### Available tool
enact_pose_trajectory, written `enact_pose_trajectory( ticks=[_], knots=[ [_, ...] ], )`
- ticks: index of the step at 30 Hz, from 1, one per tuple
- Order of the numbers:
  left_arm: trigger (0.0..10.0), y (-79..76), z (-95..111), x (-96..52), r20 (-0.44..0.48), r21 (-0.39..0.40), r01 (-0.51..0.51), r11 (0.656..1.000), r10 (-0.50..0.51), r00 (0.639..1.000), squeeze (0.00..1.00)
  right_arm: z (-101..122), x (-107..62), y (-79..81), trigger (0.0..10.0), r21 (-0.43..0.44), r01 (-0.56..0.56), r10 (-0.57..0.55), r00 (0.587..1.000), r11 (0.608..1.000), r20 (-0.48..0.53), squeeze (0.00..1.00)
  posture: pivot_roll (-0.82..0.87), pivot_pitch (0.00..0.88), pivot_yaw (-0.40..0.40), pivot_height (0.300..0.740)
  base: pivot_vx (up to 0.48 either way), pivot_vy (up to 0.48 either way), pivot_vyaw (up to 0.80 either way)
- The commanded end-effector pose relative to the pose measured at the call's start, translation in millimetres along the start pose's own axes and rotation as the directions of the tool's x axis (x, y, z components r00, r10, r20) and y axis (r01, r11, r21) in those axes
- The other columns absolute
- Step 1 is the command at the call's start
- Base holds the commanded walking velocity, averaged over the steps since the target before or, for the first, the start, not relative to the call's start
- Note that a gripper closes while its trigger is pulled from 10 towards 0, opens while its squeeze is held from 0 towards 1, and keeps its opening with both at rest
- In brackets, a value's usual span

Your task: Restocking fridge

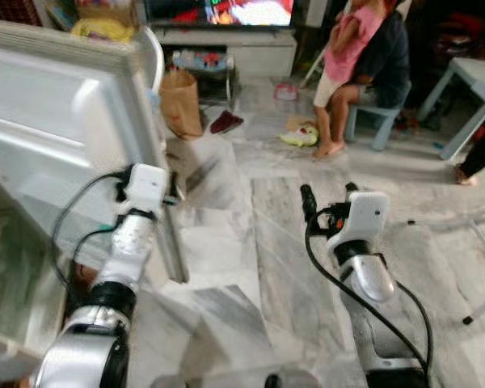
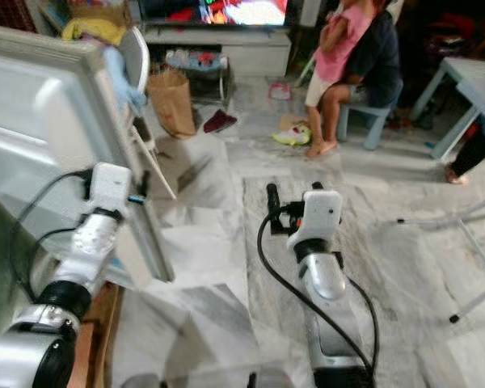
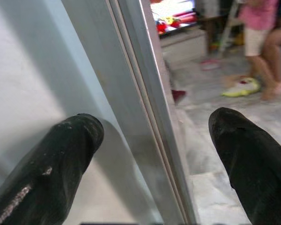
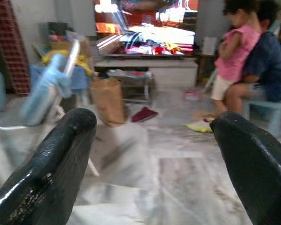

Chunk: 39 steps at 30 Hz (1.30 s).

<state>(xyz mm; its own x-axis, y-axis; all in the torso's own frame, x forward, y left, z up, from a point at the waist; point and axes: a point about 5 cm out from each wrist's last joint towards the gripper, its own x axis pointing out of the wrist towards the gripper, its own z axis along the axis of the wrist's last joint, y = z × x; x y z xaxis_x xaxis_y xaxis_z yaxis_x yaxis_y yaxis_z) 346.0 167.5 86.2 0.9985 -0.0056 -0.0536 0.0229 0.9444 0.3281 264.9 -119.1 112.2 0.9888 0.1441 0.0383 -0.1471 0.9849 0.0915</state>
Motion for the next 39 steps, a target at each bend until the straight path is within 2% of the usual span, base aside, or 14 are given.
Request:
enact_pose_trajectory(
  ticks=[1, 4, 9, 20, 27, 32, 35, 37, 39],
  knots=[
    [10.0, 15.4, 14.9, 10.8, 0.022, -0.019, -0.062, 0.998, 0.063, 0.998, 0.00, 2.9, -0.9, -17.1, 10.0, -0.026, 0.054, -0.054, 0.999, 0.998, 0.007, 0.00, -0.03, 0.023, -0.036, 0.740, 0.326, 0.349, 0.00],
    [10.0, -1.1, 26.5, 17.8, 0.041, -0.017, 0.019, 1.000, -0.019, 0.999, 0.00, 3.4, -0.2, -18.1, 10.0, -0.029, 0.062, -0.061, 0.998, 0.998, 0.009, 0.00, -0.04, 0.022, -0.034, 0.740, 0.328, 0.351, 0.00],
    [10.0, -12.5, 34.8, 19.8, 0.084, 0.009, 0.079, 0.997, -0.080, 0.993, 0.00, 3.8, -0.2, -20.7, 10.0, -0.037, 0.080, -0.080, 0.997, 0.996, 0.012, 0.00, -0.05, 0.019, -0.028, 0.740, 0.386, 0.247, 0.00],
    [10.0, -18.2, 25.1, 15.5, 0.066, 0.041, 0.118, 0.992, -0.121, 0.990, 0.00, 2.8, 1.3, -20.2, 10.0, -0.039, 0.082, -0.081, 0.997, 0.996, 0.009, 0.00, -0.04, 0.017, -0.033, 0.740, 0.475, 0.000, 0.00],
    [10.0, -11.4, 16.0, 11.5, 0.049, 0.023, 0.119, 0.993, -0.120, 0.992, 0.00, 4.0, 4.7, -19.3, 10.0, -0.039, 0.081, -0.081, 0.997, 0.996, 0.014, 0.00, -0.04, 0.013, -0.033, 0.740, 0.432, 0.000, 0.00],
    [10.0, 5.7, 2.9, 0.6, 0.056, 0.042, 0.115, 0.993, -0.117, 0.992, 0.00, 5.1, 3.5, -20.1, 10.0, -0.057, 0.079, -0.078, 0.997, 0.995, 0.021, 0.00, -0.04, 0.013, -0.029, 0.740, 0.000, 0.000, 0.12],
    [10.0, 15.8, -2.5, -7.1, 0.076, 0.023, 0.122, 0.992, -0.123, 0.989, 0.00, 5.5, 2.4, -19.8, 10.0, -0.051, 0.075, -0.073, 0.997, 0.996, 0.027, 0.00, -0.04, 0.013, -0.029, 0.740, 0.000, -0.197, 0.72],
    [10.0, 30.1, -10.0, -15.9, 0.065, 0.022, 0.081, 0.996, -0.082, 0.994, 0.00, 4.9, 2.6, -18.9, 10.0, -0.047, 0.075, -0.074, 0.997, 0.996, 0.027, 0.00, -0.02, 0.016, -0.032, 0.740, 0.000, -0.428, 0.78],
    [10.0, 35.6, -11.7, -20.5, 0.065, 0.019, 0.058, 0.998, -0.059, 0.996, 0.00, 4.5, 3.9, -17.6, 10.0, -0.046, 0.074, -0.073, 0.997, 0.996, 0.027, 0.00, -0.02, 0.018, -0.036, 0.740, 0.000, -0.422, 0.78]
  ],
)
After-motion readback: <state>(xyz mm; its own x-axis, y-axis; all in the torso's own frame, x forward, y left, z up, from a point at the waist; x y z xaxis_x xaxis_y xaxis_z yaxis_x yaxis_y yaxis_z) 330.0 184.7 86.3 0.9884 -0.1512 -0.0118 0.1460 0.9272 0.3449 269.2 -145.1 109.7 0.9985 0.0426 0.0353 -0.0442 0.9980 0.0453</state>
